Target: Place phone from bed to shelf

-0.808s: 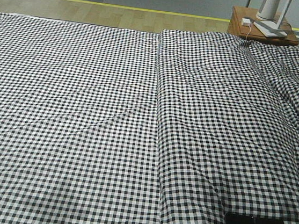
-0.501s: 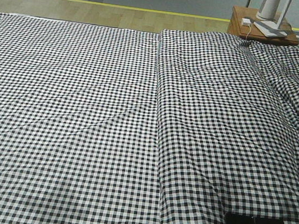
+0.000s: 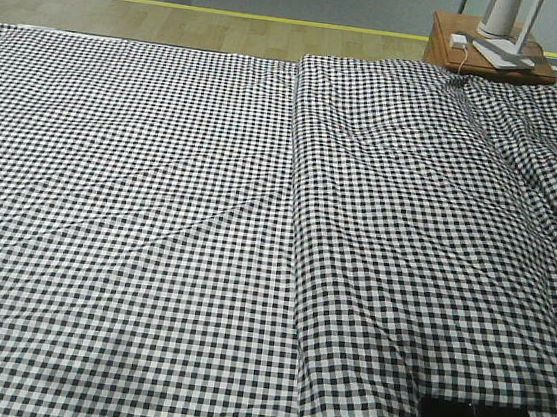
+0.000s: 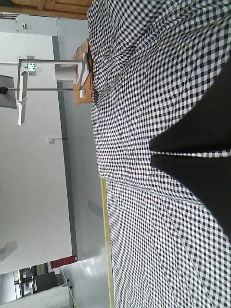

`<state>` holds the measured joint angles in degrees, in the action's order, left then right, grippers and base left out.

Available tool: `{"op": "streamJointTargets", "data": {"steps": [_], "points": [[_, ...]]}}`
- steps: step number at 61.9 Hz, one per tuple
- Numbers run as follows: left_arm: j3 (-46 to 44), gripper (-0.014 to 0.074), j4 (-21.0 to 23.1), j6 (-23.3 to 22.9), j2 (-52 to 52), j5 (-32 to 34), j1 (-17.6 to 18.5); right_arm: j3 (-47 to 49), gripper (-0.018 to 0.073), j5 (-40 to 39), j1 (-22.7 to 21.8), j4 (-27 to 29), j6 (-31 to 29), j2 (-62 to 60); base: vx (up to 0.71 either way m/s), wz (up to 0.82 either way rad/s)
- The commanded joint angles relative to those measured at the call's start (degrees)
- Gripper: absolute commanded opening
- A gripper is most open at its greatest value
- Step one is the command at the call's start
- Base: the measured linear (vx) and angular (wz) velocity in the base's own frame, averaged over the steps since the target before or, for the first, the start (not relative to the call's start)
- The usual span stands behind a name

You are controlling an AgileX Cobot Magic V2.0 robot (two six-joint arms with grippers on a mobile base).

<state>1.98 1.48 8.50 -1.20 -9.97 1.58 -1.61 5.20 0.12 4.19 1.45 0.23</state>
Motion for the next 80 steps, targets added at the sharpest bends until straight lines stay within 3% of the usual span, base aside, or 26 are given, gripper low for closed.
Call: {"op": "streamJointTargets", "data": {"steps": [1,23,37,43,55,65,80], "points": [[-1.3,0.0001,0.5,-0.3,-0.2,4.2,0.2,-0.2,-0.001,-4.3,-0.2,-0.5,0.0,0.7,0.0,0.0],[-1.3,0.0001,0.5,-0.3,-0.2,4.2,0.2,-0.2,-0.001,-8.2,-0.3,-0.5,-0.5,0.7,0.0,0.0],[-1.3,0.0001,0.5,-0.3,-0.2,4.2,0.2,0.0,-0.0006,-33.1,-0.3,-0.4,-2.5,0.7,0.0,0.0],[-1.3,0.0001,0.5,-0.3,-0.2,4.2,0.2,2.4,-0.0006,-37.9,-0.3,0.3,-3.0,0.7,0.0,0.0],[-1.3,0.0001,0.5,-0.3,-0.2,4.2,0.2,13.3,-0.0006,-34.4,-0.3,1.4,-5.7,1.4,0.0,0.0],[-1.3,0.0001,0.5,-0.3,-0.2,4.2,0.2,25.5,-0.0005,-26.8,-0.3,1.4,-9.5,6.3,0.0,0.0],[-1.3,0.0001,0.5,-0.3,-0.2,4.2,0.2,42.4,0.0019,-13.4,-0.3,1.4,-8.4,18.2,0.0,0.0]]}}
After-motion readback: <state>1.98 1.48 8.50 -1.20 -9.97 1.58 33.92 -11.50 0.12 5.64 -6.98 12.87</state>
